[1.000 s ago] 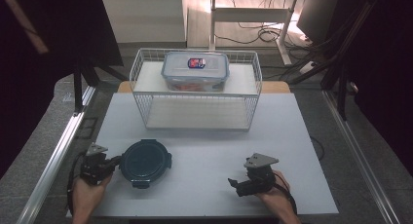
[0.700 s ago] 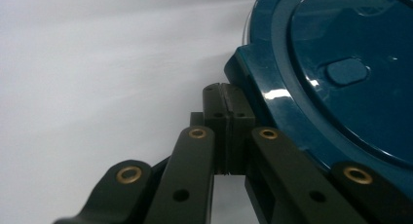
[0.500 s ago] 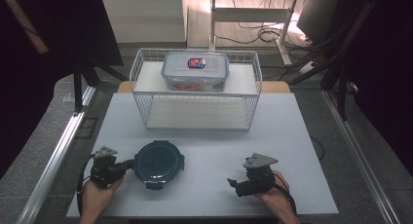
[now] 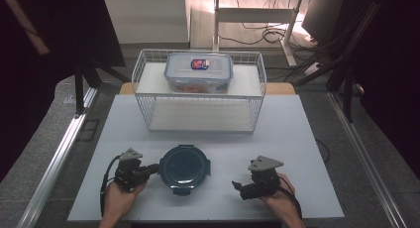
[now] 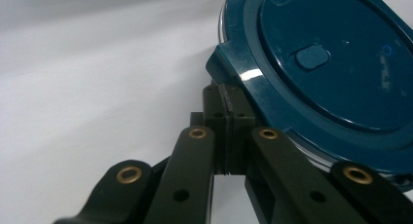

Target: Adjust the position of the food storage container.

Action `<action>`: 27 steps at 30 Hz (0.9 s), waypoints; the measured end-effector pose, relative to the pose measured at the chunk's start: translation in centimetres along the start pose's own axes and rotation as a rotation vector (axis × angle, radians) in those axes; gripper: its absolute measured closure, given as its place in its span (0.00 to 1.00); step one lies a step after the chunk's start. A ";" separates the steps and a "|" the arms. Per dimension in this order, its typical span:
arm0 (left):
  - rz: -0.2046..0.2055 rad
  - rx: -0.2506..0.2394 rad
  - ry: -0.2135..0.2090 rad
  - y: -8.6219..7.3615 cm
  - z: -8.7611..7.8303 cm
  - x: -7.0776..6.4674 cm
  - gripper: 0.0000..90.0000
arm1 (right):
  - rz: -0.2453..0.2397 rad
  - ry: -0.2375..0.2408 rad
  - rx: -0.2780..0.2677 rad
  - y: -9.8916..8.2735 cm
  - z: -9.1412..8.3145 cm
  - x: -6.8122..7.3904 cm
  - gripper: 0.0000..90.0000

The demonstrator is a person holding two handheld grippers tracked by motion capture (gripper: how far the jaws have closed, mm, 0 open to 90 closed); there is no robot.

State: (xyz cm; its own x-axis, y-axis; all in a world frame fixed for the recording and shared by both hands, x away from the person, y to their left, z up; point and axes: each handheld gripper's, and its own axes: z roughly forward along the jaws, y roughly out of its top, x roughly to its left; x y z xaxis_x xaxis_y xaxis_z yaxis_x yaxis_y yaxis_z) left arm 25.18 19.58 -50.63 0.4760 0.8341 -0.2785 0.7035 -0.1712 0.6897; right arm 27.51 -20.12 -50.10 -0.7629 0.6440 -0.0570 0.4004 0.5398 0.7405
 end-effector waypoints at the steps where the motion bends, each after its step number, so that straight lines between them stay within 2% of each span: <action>1: 0.004 0.001 -0.006 0.1 0.2 -0.3 1.00 | 0.000 0.000 0.001 0.0 0.0 0.0 0.04; 11: 0.060 0.002 -0.056 1.1 2.3 -3.2 1.00 | 0.004 -0.004 0.008 -0.1 0.1 -0.2 0.04; 13: 0.071 0.003 -0.060 1.2 2.3 -3.3 1.00 | 0.008 -0.004 0.008 -0.1 0.1 -0.2 0.04; 16: 0.080 -0.003 -0.091 1.1 2.2 -2.9 1.00 | 0.007 -0.008 0.007 -0.2 0.0 -0.3 0.04; 17: 0.091 -0.007 -0.071 1.1 2.1 -2.8 0.89 | 0.007 -0.009 0.008 -0.2 0.0 -0.3 0.04; 18: 0.107 -0.009 -0.046 1.1 2.0 -2.8 0.89 | 0.011 -0.010 0.005 -0.2 0.0 -0.4 0.04; 20: 0.121 -0.022 -0.025 0.9 1.6 -2.6 0.82 | 0.012 -0.011 0.002 -0.2 -0.1 -0.4 0.04; 22: 0.120 -0.040 -0.025 0.7 1.1 -2.2 0.70 | 0.016 -0.008 0.000 -0.2 -0.2 -0.5 0.04; 25: 0.153 -0.037 -0.015 0.4 0.4 -1.9 0.48 | 0.029 0.007 -0.008 -0.1 -0.3 -0.5 0.04; 27: 0.154 -0.042 -0.039 0.0 0.0 -1.6 0.38 | 0.028 0.010 -0.011 -0.1 -0.4 -0.4 0.04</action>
State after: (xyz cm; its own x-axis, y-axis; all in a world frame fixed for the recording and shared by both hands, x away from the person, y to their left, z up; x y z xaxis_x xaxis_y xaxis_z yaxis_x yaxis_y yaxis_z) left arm 24.48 18.27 -50.19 0.5973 0.7787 -0.1919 0.5983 -0.2732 0.7533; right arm 27.57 -20.62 -49.87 -0.7566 0.6532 -0.0294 0.4163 0.5159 0.7487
